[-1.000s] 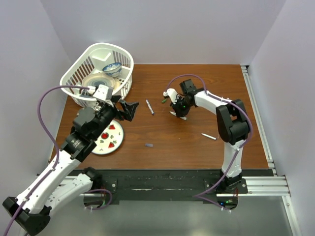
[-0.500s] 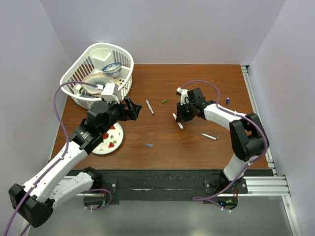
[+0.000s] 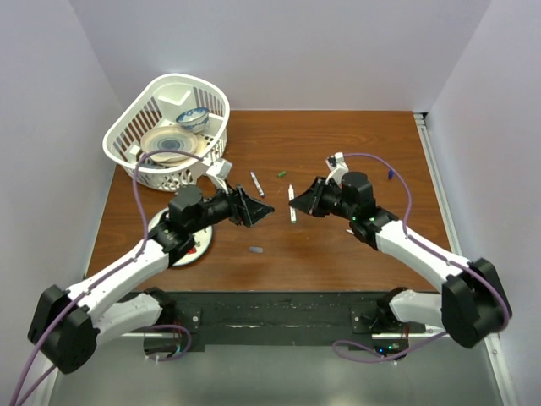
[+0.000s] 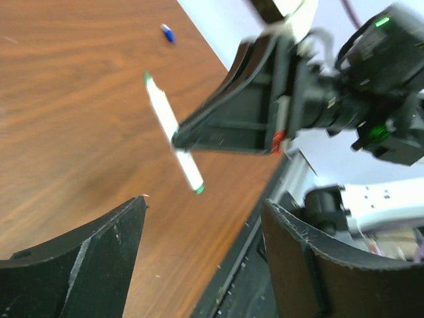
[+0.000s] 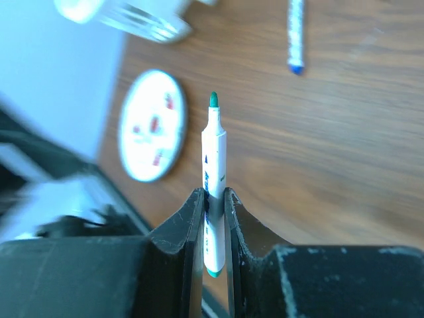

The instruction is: Insert the pens into the pen caps

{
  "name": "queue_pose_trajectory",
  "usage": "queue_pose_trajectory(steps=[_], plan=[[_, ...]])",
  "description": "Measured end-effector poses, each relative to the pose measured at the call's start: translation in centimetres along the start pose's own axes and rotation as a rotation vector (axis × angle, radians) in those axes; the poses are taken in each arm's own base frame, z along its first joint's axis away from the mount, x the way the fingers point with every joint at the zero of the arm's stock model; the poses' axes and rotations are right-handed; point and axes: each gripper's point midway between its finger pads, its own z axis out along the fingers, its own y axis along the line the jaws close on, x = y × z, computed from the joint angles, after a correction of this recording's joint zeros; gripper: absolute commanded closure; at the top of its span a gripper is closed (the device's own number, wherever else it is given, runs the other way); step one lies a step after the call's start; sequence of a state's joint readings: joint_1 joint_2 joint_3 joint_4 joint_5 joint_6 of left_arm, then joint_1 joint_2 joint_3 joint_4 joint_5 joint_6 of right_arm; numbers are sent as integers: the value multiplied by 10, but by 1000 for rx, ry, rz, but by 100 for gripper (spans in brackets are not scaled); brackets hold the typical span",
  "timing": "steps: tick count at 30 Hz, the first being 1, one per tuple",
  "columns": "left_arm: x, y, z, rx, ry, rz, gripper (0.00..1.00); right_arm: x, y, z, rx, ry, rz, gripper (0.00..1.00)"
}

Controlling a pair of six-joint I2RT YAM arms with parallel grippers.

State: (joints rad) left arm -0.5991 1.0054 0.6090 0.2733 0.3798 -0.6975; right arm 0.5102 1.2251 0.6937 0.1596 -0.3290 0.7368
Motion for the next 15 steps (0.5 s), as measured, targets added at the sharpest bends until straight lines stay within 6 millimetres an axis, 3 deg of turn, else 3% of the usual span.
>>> queue_pose_trajectory(steps=[4, 7, 15], plan=[[20, -5, 16, 66, 76, -27, 31, -20, 34, -22, -93, -114, 40, 100], [32, -8, 20, 100, 122, -37, 31, -23, 53, -33, -151, -157, 65, 100], [26, -46, 22, 274, 112, -50, 36, -18, 77, -42, -222, -171, 114, 100]])
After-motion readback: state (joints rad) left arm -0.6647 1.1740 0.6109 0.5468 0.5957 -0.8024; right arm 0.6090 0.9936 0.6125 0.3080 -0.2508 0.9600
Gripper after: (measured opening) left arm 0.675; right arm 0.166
